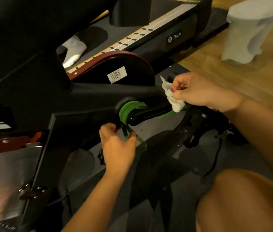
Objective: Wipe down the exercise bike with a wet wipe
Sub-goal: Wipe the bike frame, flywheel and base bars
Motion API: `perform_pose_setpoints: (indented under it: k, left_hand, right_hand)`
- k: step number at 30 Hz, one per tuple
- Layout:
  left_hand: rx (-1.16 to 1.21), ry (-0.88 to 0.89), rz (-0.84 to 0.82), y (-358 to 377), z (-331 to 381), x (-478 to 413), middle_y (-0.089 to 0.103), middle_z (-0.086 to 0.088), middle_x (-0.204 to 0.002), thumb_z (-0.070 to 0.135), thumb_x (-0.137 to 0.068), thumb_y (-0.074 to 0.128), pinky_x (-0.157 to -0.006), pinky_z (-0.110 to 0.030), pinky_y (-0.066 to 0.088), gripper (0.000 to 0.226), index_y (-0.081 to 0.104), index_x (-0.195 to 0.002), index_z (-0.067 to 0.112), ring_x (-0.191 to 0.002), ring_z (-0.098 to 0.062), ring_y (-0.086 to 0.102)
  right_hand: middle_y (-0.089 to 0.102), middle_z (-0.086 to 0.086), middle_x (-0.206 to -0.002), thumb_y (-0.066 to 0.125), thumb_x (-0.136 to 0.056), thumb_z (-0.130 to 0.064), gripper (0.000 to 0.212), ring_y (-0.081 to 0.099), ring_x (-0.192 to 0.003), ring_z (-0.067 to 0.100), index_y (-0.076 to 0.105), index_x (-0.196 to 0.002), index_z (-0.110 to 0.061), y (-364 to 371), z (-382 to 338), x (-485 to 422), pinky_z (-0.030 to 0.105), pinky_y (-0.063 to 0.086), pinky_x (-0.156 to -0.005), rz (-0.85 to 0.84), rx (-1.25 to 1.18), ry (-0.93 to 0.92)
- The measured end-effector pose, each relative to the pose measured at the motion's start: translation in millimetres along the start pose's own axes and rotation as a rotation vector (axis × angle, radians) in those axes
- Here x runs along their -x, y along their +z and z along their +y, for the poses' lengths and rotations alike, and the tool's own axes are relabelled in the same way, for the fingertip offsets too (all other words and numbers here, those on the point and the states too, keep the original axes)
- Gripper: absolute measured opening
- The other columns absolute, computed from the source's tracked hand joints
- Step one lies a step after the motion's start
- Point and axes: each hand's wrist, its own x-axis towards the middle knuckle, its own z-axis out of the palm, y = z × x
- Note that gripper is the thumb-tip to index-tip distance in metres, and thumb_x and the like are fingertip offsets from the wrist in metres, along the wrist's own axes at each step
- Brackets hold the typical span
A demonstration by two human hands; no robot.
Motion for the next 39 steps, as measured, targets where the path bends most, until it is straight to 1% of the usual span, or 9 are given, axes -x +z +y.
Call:
perform_pose_setpoints:
  k: [2, 5, 12, 15, 17, 20, 25, 29, 39]
  left_hand:
    - [0.279, -0.272, -0.216, 5.4, -8.3, -8.8, 0.055, 0.002, -0.119, 0.021, -0.084, 0.076, -0.085, -0.026, 0.049, 0.049, 0.043, -0.120, 0.022, -0.107, -0.013, 0.058]
    - [0.318, -0.289, -0.401, -0.3, 0.1, -23.8, 0.069, -0.001, -0.109, 0.018, -0.095, 0.064, -0.084, -0.025, 0.049, 0.023, 0.062, -0.118, 0.018, -0.108, -0.017, 0.064]
    - [0.280, 0.026, -0.143, -61.0, 70.7, -54.1, 0.067, -0.002, -0.080, 0.017, -0.096, 0.057, -0.064, -0.032, 0.051, 0.013, 0.067, -0.087, 0.020, -0.066, -0.007, 0.063]
    - [0.289, 0.182, -0.436, -51.8, 133.0, -66.2, 0.072, -0.004, -0.102, 0.016, -0.098, 0.057, -0.084, -0.037, 0.059, 0.014, 0.068, -0.106, 0.017, -0.088, -0.016, 0.070]
    - [-0.052, 0.342, -0.610, -33.0, 154.9, -67.9, 0.067, -0.003, -0.120, 0.024, -0.098, 0.058, -0.098, -0.039, 0.052, 0.030, 0.063, -0.126, 0.014, -0.107, -0.014, 0.065]
    - [-0.247, 0.447, -0.476, -28.7, 148.9, -75.8, 0.060, 0.001, -0.136, 0.027, -0.096, 0.060, -0.107, -0.033, 0.045, 0.045, 0.054, -0.140, 0.017, -0.120, -0.010, 0.058]
    - [0.142, 0.155, 0.104, -49.6, 65.2, -42.7, 0.066, 0.008, -0.087, 0.010, -0.094, 0.056, -0.074, -0.027, 0.053, 0.018, 0.068, -0.101, 0.021, -0.077, -0.003, 0.064]
    - [0.288, -0.150, -0.194, -19.3, 12.0, -18.4, 0.065, 0.004, -0.112, -0.004, -0.086, 0.063, -0.095, -0.032, 0.053, 0.041, 0.058, -0.121, 0.016, -0.110, -0.013, 0.062]
    - [0.414, -0.253, -0.284, -14.0, 3.0, -14.2, 0.067, -0.011, -0.110, 0.020, -0.091, 0.068, -0.075, -0.014, 0.050, 0.022, 0.064, -0.112, 0.015, -0.095, -0.014, 0.064]
  right_hand:
    - [0.061, -0.005, -0.073, 0.066, -0.077, -0.013, 0.010, 0.055, -0.071, 0.010, 0.065, -0.073, -0.023, 1.4, 2.4, 0.5, 0.028, 0.042, -0.068, -0.012, -0.011, 0.000]
    - [0.064, 0.001, -0.078, 0.067, -0.077, -0.011, 0.012, 0.056, -0.074, 0.011, 0.065, -0.074, -0.022, 2.7, 5.1, 2.3, 0.029, 0.043, -0.070, -0.019, -0.061, 0.009]
    - [0.064, 0.005, -0.078, 0.066, -0.079, -0.002, 0.018, 0.056, -0.069, 0.011, 0.065, -0.075, -0.020, -0.5, 7.2, 4.9, 0.026, 0.045, -0.065, 0.024, -0.182, 0.033]
    - [0.062, 0.007, -0.080, 0.064, -0.081, 0.001, 0.024, 0.054, -0.065, 0.009, 0.060, -0.073, -0.022, -15.8, 4.5, 5.1, 0.018, 0.044, -0.055, 0.270, -0.385, 0.023]
    - [0.065, 0.005, -0.080, 0.066, -0.078, -0.003, 0.022, 0.059, -0.067, 0.011, 0.061, -0.073, -0.024, -30.1, 6.0, 6.0, 0.022, 0.048, -0.057, 0.426, -0.411, 0.005]
    - [0.069, 0.007, -0.085, 0.068, -0.077, -0.010, 0.018, 0.064, -0.072, 0.016, 0.064, -0.075, -0.027, -40.6, 5.1, 11.3, 0.031, 0.052, -0.061, 0.418, -0.364, -0.040]
    - [0.068, 0.006, -0.085, 0.067, -0.081, -0.003, 0.018, 0.060, -0.073, 0.010, 0.066, -0.083, -0.021, -21.9, -5.6, 23.4, 0.027, 0.051, -0.065, 0.321, -0.328, -0.121]
    - [0.064, 0.001, -0.076, 0.067, -0.078, -0.007, 0.022, 0.057, -0.069, 0.009, 0.064, -0.076, -0.028, 1.7, -13.9, 19.2, 0.029, 0.047, -0.064, 0.230, -0.335, -0.159]
    - [0.061, -0.004, -0.075, 0.063, -0.080, -0.001, 0.029, 0.054, -0.067, 0.010, 0.063, -0.073, -0.029, 10.3, -10.0, 11.0, 0.029, 0.048, -0.066, 0.236, -0.367, -0.091]
